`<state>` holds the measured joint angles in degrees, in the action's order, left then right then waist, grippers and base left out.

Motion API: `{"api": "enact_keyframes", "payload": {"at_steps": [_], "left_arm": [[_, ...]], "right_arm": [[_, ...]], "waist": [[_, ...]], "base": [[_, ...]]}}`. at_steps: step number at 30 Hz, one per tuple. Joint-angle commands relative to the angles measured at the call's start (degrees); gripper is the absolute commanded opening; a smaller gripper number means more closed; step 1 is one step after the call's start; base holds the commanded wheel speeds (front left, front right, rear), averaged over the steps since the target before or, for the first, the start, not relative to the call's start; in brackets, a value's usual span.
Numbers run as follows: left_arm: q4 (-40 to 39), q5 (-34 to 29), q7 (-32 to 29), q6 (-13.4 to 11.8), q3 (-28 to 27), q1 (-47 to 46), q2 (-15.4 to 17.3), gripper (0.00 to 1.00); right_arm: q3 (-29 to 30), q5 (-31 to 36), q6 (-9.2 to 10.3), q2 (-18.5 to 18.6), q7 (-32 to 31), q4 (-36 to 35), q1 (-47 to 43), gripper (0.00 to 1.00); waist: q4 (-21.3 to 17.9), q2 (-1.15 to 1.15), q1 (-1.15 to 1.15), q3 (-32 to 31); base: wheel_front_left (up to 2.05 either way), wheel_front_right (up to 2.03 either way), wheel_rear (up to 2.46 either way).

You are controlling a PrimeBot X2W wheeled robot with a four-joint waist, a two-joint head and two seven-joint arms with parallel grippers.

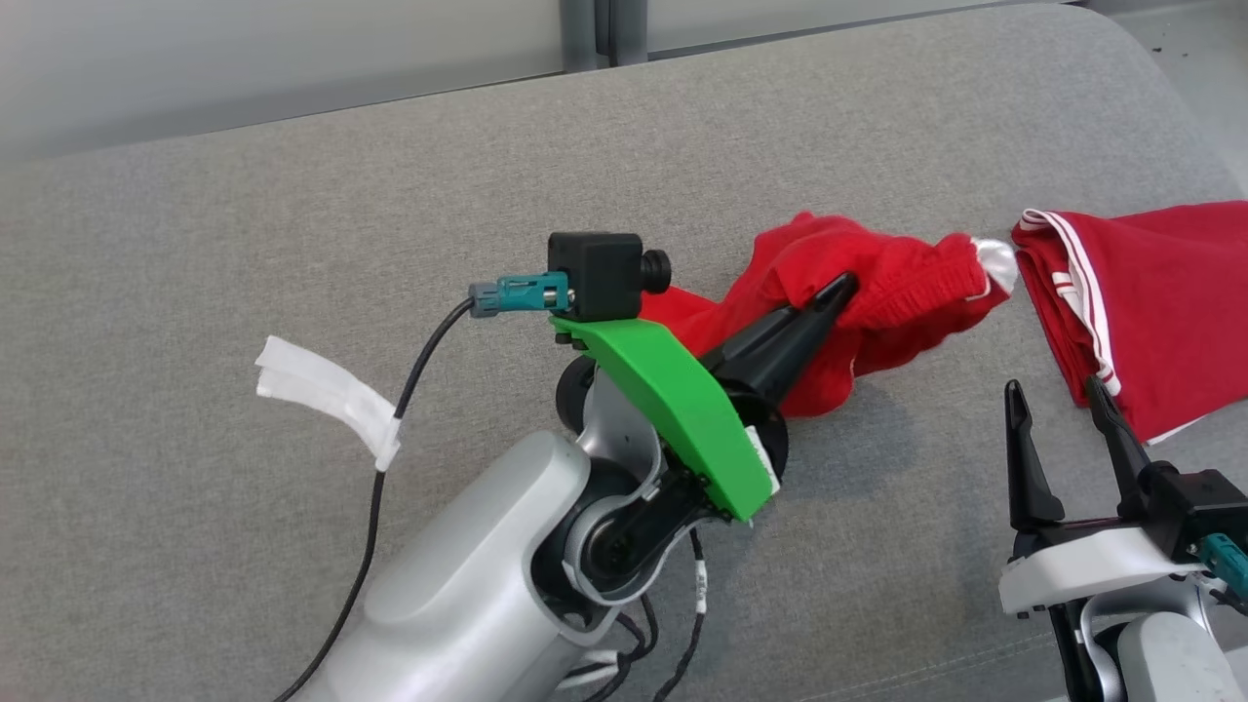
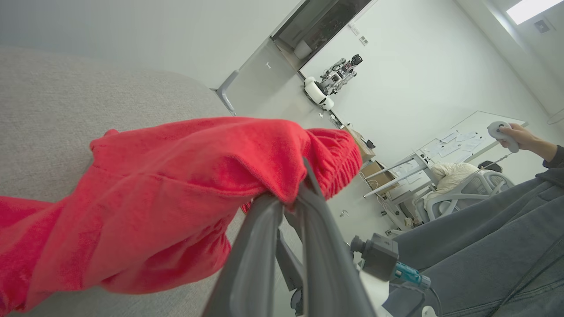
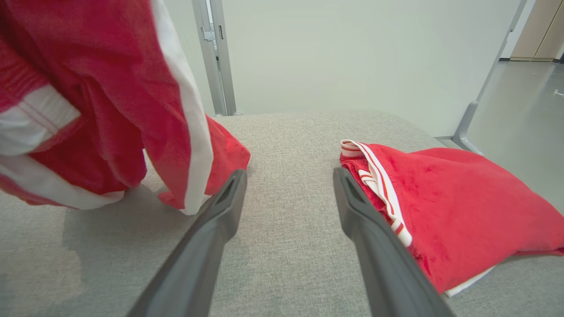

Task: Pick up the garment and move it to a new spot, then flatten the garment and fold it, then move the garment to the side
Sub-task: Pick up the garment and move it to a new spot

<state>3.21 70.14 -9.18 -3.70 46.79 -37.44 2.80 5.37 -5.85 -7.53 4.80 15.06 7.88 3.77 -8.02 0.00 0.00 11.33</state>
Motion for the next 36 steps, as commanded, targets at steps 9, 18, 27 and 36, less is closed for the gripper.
{"api": "enact_keyframes", "payload": {"at_steps": [9,18,27,36], "left_arm": [[5.2,-0.2,0.5,-4.5,-5.2,7.4,13.4,0.0],[10.6,3.7,1.7,-4.8,-10.2,12.7,19.1,0.36],[12.0,7.8,0.1,-1.0,-11.8,17.4,21.2,1.0],[11.6,7.0,6.8,-1.6,-15.4,21.3,23.1,1.0]], "right_arm": [[0.6,0.3,0.08,0.0,0.2,-0.1,-0.3,1.0],[1.2,0.4,0.08,1.0,0.2,-0.2,-0.9,1.0],[1.5,0.3,0.08,1.5,0.2,-0.1,-1.2,1.0],[1.9,0.1,0.08,2.3,0.2,-0.3,-1.7,1.0]], "waist": [[-1.0,0.0,0.0,1.7],[1.6,0.0,0.0,1.9],[4.7,0.0,0.0,2.1],[6.2,0.0,0.0,1.6]], "base": [[0.0,0.0,0.0],[0.0,0.0,0.0],[0.0,0.0,0.0],[0.0,0.0,0.0]]}}
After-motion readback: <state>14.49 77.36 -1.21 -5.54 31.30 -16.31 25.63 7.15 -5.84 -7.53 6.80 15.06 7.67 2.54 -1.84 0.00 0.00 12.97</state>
